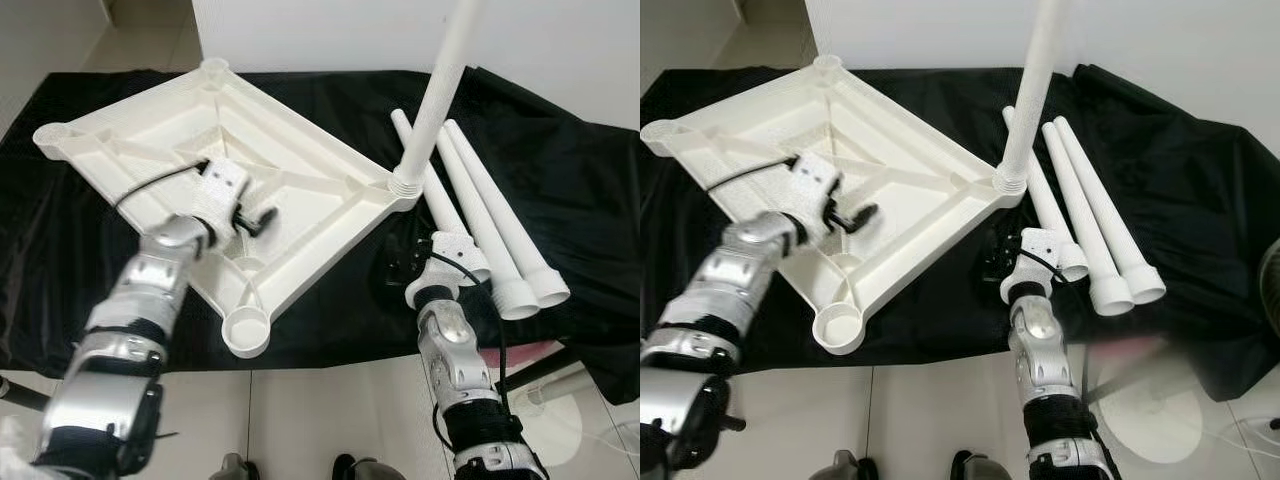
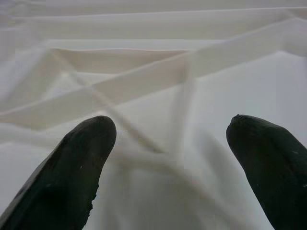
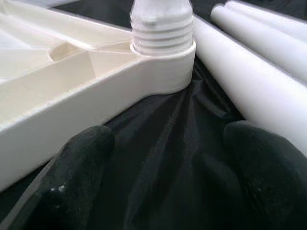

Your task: Building children table

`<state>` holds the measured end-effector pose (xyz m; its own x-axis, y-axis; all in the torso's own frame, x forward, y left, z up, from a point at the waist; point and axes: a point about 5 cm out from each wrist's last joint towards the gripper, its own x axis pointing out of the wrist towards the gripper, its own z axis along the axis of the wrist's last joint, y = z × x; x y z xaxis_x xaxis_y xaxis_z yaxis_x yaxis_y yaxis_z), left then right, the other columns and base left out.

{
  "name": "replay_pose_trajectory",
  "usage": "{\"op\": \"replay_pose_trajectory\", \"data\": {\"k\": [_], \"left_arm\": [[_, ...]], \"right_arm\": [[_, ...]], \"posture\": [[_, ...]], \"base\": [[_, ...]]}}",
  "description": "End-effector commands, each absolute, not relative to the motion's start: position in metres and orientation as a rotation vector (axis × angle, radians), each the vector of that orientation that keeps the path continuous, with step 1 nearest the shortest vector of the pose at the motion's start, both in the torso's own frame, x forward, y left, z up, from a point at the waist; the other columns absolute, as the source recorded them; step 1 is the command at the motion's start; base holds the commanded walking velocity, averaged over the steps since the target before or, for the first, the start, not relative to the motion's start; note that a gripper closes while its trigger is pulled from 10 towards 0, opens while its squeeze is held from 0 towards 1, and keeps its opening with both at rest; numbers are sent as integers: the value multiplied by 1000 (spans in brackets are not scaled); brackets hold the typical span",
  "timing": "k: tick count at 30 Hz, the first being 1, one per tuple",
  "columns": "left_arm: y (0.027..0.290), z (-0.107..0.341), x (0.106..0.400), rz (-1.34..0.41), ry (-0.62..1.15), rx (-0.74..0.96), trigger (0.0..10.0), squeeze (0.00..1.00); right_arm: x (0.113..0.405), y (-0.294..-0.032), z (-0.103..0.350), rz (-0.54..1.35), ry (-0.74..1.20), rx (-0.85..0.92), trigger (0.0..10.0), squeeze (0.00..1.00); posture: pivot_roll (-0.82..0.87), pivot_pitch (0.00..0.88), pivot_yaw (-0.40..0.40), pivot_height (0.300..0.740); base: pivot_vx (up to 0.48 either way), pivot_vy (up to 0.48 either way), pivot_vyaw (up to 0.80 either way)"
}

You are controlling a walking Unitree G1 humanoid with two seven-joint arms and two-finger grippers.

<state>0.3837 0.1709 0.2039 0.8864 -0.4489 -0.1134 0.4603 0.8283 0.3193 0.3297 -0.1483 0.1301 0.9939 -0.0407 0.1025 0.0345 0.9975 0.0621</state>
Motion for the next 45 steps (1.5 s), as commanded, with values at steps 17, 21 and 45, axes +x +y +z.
{"op": "replay_pose_trajectory", "data": {"k": [17,21,45], "left_arm": [[214,208,369,-442,57,599,10000,0],[213,199,366,-454,90,648,10000,0],[144,168,317,-954,119,778,10000,0]], "right_arm": [[363,-145,135,17,-41,35,10000,0],[367,-144,137,24,-41,31,10000,0],[395,-113,163,212,-34,11,10000,0]], "posture": [[12,169,-36,740],[14,170,-41,740],[19,164,-55,740]], "base": [[0,0,0],[0,0,0],[0,0,0]]}}
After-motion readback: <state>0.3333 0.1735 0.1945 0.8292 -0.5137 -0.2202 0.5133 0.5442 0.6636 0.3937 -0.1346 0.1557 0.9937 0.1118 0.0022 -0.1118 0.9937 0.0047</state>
